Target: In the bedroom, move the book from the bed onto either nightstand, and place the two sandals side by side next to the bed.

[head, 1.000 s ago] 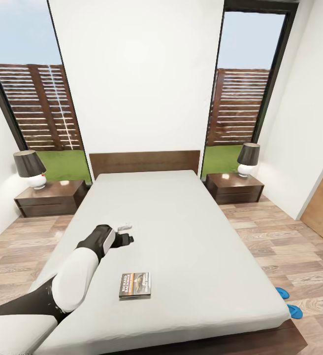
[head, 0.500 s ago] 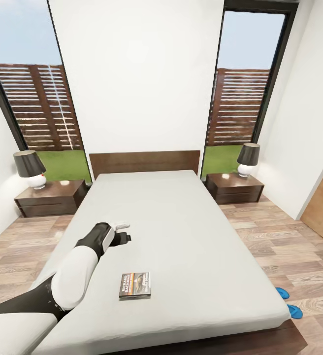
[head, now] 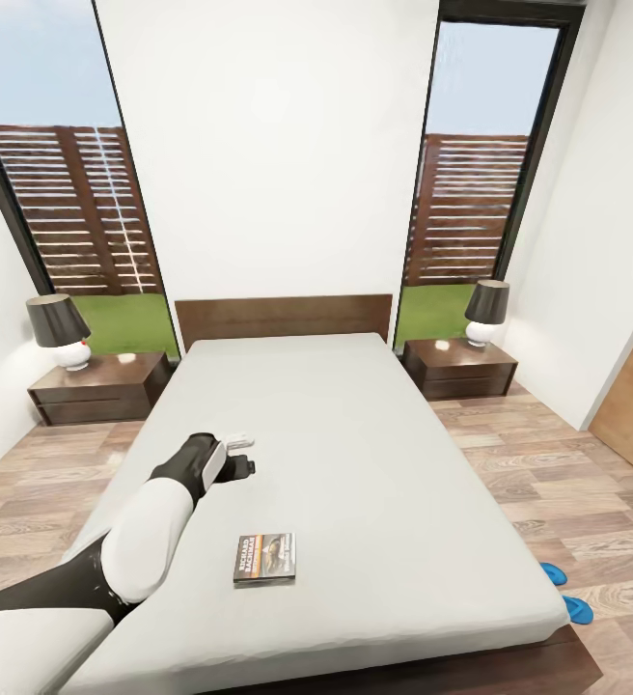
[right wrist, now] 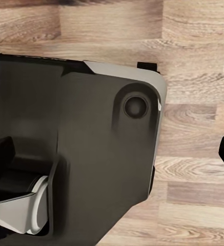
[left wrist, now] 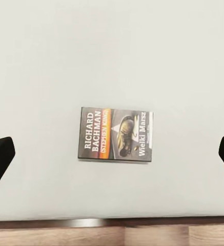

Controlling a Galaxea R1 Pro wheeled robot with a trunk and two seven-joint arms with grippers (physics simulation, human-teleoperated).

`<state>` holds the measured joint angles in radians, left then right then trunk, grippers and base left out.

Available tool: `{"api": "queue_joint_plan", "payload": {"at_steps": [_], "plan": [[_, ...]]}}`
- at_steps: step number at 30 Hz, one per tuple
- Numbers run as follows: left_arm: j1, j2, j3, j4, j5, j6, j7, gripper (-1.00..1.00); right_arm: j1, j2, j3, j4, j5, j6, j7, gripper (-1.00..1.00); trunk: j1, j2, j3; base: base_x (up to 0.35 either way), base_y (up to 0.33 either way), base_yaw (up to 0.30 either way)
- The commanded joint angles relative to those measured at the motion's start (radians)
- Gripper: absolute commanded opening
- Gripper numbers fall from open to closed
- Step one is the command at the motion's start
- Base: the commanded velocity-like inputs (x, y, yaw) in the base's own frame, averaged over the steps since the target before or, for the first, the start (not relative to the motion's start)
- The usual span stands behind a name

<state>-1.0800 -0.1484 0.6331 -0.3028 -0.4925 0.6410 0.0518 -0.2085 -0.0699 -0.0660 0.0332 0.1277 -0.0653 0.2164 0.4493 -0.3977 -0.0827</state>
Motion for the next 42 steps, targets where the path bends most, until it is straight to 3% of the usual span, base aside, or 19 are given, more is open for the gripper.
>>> {"api": "queue_joint_plan", "payload": {"at_steps": [1,16,36,42], "plan": [[-0.001,-0.001,0.004,-0.002,0.004,0.005,0.005,1.0,-0.002,0.0,-0.007,0.004,0.011,-0.007,0.002,1.0,0.001,-0.002,-0.002,0.0,0.0,0.0],[-0.001,-0.002,0.004,-0.002,0.003,0.006,0.006,1.0,-0.002,0.002,-0.008,0.004,0.013,-0.007,0.002,1.0,0.001,-0.002,-0.002,0.005,0.0,0.0],[-0.001,-0.003,0.004,-0.002,0.003,0.005,0.008,1.0,-0.001,0.0,-0.008,0.005,0.013,-0.007,0.002,1.0,0.001,-0.002,-0.002,0.126,0.0,0.0],[-0.001,-0.003,0.004,-0.001,0.003,0.005,0.01,1.0,0.028,-0.01,-0.01,0.005,0.013,-0.006,0.002,1.0,0.001,-0.002,-0.002,0.059,0.0,0.0]]}}
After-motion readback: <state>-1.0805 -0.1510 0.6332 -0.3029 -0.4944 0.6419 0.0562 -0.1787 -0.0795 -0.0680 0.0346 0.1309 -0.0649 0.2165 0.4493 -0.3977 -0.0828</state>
